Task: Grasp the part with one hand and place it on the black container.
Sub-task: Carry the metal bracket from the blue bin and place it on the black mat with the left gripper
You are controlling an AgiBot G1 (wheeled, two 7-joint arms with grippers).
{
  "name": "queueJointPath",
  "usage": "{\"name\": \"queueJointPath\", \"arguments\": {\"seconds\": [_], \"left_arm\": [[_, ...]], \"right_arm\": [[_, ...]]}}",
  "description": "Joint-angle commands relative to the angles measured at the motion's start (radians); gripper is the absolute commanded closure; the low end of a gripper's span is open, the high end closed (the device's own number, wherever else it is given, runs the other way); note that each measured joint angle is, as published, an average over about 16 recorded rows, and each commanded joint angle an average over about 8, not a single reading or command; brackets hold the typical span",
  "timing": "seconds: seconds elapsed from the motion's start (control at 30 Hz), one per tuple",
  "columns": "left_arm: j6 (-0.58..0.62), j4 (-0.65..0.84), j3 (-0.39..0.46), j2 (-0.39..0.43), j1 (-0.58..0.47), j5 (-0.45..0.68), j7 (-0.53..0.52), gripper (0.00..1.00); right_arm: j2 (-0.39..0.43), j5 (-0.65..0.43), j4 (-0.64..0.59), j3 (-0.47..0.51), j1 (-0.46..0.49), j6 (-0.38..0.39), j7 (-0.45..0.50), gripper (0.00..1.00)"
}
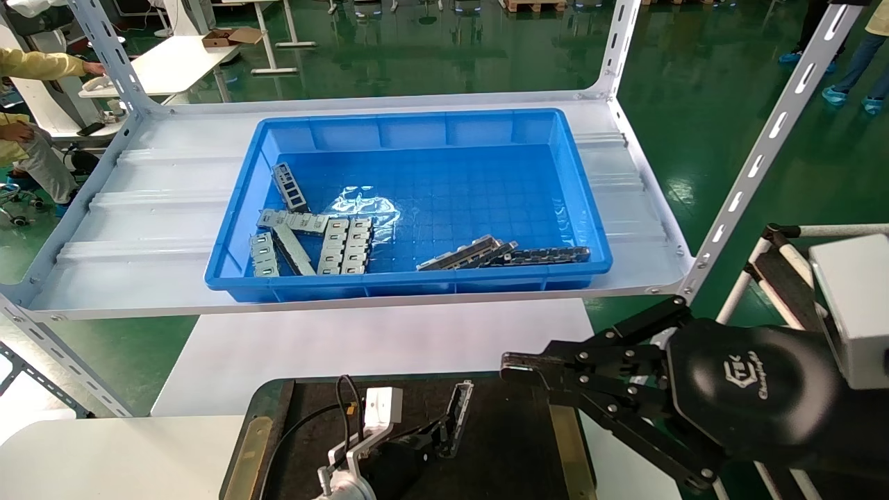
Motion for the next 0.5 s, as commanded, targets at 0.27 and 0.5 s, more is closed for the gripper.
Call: {"name": "queueJointPath", "arguments": {"seconds": [0.27, 0.5], "left_arm": [[-0.079, -0.012, 0.072, 0.003, -0.003, -0.030, -0.081, 1.00], [-0.125, -0.015, 0.132, 0.004, -0.014, -0.059, -0.132, 1.00]], "right_arm": [[0.000, 0.000, 0.000, 0.000, 0.000, 0.000, 0.000, 1.00], [0.000, 0.001, 0.000, -0.001, 0.000, 0.000, 0.000, 1.00]]}}
